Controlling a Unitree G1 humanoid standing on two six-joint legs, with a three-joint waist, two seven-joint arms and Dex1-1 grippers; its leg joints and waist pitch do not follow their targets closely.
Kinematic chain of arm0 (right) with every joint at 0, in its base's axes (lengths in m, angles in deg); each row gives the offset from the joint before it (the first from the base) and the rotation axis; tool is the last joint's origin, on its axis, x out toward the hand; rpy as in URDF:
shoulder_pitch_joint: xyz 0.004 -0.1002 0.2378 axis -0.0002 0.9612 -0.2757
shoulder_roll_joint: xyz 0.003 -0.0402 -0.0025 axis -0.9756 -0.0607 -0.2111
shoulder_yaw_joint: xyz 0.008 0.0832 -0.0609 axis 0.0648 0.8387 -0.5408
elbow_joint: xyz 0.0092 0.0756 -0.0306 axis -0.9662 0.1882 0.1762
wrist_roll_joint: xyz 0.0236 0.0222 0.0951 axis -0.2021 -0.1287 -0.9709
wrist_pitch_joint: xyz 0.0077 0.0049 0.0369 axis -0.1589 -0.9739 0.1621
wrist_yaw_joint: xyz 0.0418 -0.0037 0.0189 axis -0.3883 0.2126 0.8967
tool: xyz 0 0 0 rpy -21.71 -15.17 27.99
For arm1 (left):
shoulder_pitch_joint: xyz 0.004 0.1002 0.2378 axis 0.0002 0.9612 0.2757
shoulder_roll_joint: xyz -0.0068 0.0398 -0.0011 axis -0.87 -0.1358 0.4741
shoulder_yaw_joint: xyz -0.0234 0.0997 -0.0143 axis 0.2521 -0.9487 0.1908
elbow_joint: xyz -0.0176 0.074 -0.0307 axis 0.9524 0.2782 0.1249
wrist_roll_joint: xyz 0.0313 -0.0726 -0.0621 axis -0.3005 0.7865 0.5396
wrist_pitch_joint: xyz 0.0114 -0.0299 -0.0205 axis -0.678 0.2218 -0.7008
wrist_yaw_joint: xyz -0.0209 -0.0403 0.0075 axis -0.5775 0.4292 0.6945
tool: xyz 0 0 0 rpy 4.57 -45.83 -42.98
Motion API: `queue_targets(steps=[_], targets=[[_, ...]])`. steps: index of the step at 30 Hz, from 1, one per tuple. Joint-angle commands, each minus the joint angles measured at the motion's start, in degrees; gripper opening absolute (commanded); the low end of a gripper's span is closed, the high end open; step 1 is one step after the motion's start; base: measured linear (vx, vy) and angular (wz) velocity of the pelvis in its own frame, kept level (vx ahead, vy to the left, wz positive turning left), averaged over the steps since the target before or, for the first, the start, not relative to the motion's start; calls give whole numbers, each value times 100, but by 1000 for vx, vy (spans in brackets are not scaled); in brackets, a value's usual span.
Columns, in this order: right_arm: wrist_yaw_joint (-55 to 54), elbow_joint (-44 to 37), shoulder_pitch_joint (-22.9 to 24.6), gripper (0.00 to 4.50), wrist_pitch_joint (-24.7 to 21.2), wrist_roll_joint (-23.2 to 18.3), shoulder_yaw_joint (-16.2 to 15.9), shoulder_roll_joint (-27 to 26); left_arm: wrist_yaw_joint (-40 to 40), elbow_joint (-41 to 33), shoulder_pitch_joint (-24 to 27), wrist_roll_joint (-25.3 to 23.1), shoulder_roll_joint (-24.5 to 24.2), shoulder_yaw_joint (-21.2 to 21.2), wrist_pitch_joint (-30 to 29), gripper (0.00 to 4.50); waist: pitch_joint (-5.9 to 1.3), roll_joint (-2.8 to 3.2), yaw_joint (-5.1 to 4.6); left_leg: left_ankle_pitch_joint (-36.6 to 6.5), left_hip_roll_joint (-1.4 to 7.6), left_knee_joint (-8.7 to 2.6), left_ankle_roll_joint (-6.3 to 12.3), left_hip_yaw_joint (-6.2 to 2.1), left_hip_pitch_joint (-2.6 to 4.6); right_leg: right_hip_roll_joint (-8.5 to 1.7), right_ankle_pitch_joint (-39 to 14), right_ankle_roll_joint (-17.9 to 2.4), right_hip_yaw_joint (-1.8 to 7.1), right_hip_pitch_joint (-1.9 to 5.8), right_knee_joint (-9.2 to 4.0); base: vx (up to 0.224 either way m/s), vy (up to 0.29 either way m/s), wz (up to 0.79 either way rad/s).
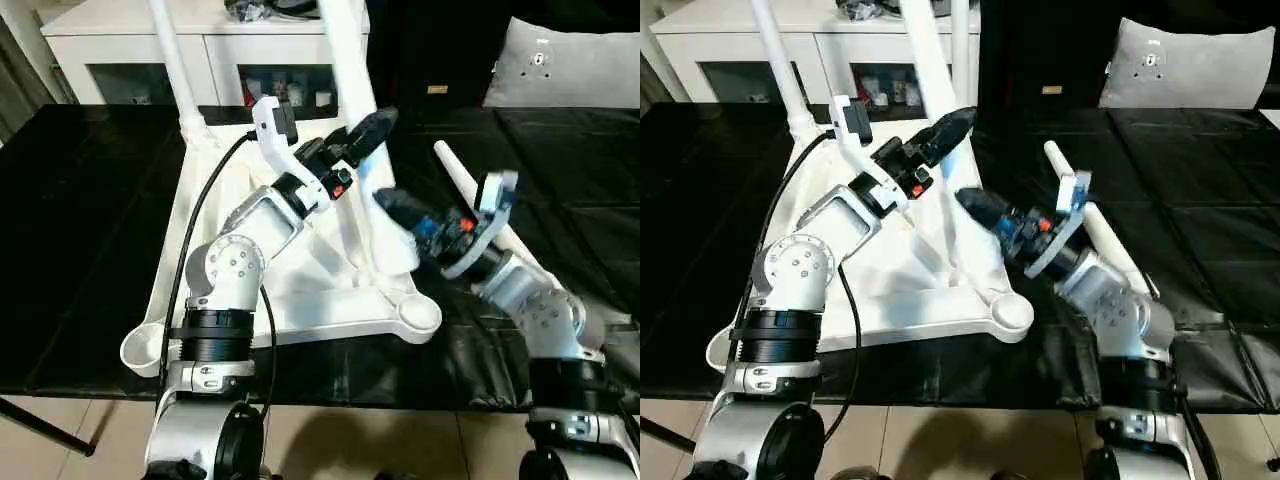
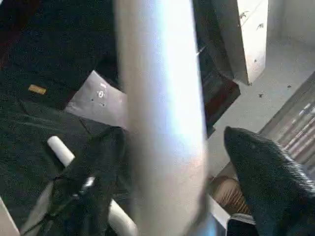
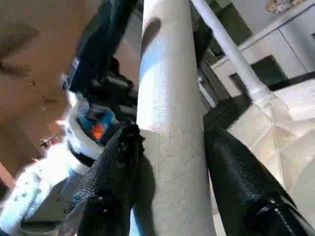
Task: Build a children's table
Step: Pick table leg
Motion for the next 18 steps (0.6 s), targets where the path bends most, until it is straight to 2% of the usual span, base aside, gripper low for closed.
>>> queue_targets(steps=[1,2,4,6,7,11,16,17,18], targets=[[-187,-198,-19,180,397,338,-162,-20,95,-147,-41,-245,-35,-150,154,332,-452,-118,21,145,257,-326,597,-41,-34,-407,-1752,-317,333,451,-434,0,0,0],[-291,-198,-30,180,539,488,-235,-39,218,-108,-50,-444,-53,-216,364,326,-445,-103,13,103,257,-334,560,-48,-39,-399,-1812,-236,331,445,-448,0,0,0],[-475,-180,-57,180,825,756,-372,-89,493,-32,-92,-637,-12,-208,623,324,-448,-109,3,88,253,-333,544,-47,-41,-395,-1791,-215,329,448,-440,0,0,0],[-746,-138,-100,180,1195,1041,-490,-211,712,-12,-103,-910,2,-322,804,292,-457,-110,-6,122,256,-332,540,-55,-47,-398,-1675,-233,330,451,-424,0,0,0],[-746,-138,-100,180,1195,1041,-490,-211,712,-12,-103,-910,2,-322,804,285,-456,-108,-9,114,259,-334,550,-52,-45,-400,-1662,-244,331,446,-424,0,0,0],[-992,-42,-138,180,1674,1376,-683,-361,833,11,-73,-1227,7,-553,917,258,-454,-91,-5,81,275,-335,612,-56,-34,-406,-1610,-318,337,435,-419,0,0,0],[-1018,13,-118,180,1861,1533,-827,-392,824,62,-75,-1285,16,-614,990,225,-454,-93,-9,71,277,-333,655,-59,-44,-412,-1480,-418,350,449,-393,0,0,0],[-1004,32,-92,180,1928,1589,-903,-401,800,59,-57,-1311,20,-650,1001,204,-454,-89,-8,59,277,-332,665,-59,-42,-414,-1482,-435,350,450,-392,0,0,0],[-1008,52,-91,180,1960,1612,-923,-405,790,64,-53,-1332,23,-662,1006,204,-456,-66,-8,44,282,-330,679,-60,-36,-418,-1469,-458,351,444,-392,0,0,0]])
